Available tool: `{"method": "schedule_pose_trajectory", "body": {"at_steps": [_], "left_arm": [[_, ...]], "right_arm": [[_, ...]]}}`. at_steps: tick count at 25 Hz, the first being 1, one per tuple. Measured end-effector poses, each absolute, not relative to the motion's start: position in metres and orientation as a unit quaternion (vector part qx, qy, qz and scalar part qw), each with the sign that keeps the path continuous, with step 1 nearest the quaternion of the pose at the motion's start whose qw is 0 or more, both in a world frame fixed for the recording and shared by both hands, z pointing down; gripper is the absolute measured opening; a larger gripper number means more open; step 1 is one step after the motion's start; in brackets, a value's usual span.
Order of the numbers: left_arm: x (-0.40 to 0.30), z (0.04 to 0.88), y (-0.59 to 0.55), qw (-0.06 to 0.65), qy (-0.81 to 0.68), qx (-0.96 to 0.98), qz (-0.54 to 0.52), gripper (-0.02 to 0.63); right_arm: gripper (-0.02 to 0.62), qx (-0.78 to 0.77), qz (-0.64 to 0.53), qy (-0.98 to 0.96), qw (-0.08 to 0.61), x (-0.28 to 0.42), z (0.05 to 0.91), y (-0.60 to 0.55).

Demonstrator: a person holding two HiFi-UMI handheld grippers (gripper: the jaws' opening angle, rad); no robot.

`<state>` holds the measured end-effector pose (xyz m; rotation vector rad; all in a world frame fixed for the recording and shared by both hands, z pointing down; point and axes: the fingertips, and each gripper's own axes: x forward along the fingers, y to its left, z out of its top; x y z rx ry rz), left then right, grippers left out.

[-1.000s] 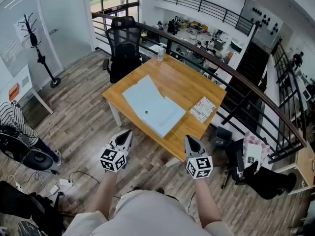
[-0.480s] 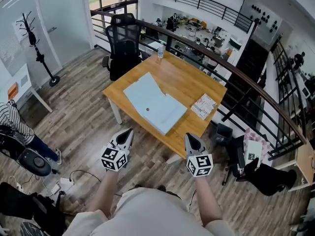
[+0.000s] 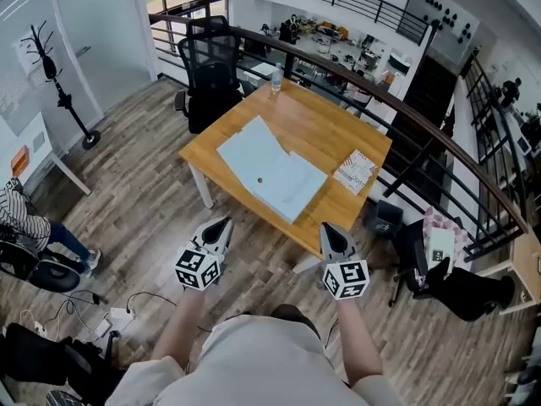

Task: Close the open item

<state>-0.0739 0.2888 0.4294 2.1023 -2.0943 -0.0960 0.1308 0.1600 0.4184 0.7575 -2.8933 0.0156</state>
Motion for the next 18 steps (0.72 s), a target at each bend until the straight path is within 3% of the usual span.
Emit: {"method": "schedule_pose_trajectory", "body": {"at_steps": [18], "left_arm": [[-0.13,0.452,0.233,0.11,-0.718,0.687,-0.025,-0.006]], "right_arm": [[0.002,0.229,0.027,-0.969,0.087,0.073,0.442,0.097]]}}
